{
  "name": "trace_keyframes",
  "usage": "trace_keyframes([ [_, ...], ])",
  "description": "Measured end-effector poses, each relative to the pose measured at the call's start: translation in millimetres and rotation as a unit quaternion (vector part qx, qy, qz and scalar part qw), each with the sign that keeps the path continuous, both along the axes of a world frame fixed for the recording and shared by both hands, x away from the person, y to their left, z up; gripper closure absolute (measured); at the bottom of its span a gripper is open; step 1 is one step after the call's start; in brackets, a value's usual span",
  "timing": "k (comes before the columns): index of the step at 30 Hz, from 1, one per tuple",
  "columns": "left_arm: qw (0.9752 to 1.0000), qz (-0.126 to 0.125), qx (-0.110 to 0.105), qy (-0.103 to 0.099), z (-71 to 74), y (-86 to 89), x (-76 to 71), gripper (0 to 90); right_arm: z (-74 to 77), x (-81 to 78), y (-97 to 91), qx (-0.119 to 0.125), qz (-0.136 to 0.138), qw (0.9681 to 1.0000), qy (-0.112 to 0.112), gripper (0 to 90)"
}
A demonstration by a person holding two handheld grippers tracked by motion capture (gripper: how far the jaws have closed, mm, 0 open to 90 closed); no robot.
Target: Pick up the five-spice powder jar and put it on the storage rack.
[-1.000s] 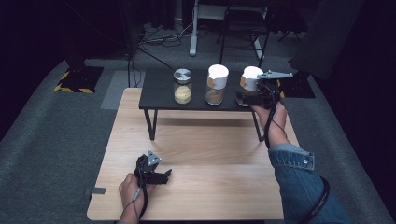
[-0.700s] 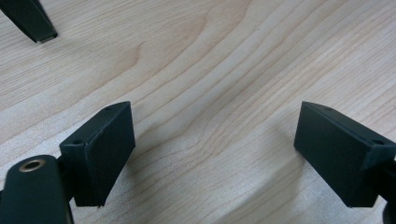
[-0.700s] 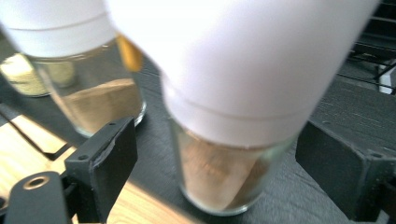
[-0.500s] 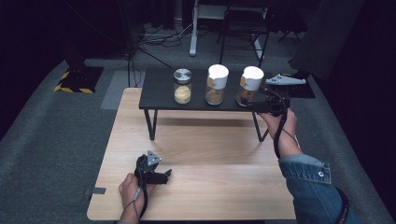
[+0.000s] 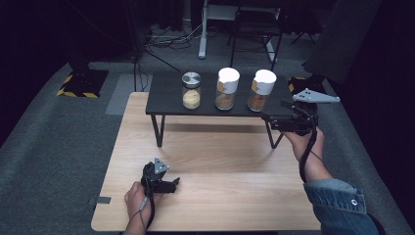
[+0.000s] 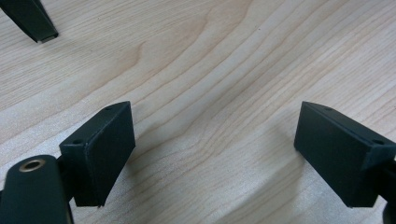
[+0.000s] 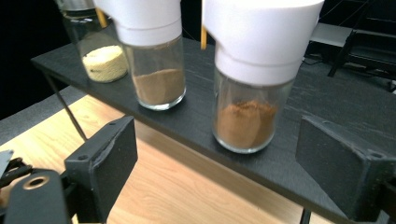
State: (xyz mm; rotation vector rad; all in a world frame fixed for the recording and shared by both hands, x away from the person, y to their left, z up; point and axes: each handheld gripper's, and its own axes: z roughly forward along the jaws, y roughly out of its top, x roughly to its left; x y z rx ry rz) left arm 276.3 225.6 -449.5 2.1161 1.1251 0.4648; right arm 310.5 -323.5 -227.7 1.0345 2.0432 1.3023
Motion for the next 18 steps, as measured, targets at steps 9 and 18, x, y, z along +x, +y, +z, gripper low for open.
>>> trace_keyframes([
  [9, 1.0, 0.0, 0.0, 0.0, 0.1, 0.0, 0.0, 12.4, -8.4, -24.2, -18.1, 0.007, -0.003, 1.0, -0.002, 12.8],
  [18, 1.0, 0.001, 0.0, 0.0, 0.1, -0.3, 0.0, 12.4, -28.7, -48.3, -31.6, 0.014, -0.01, 0.9998, -0.01, 11.7],
])
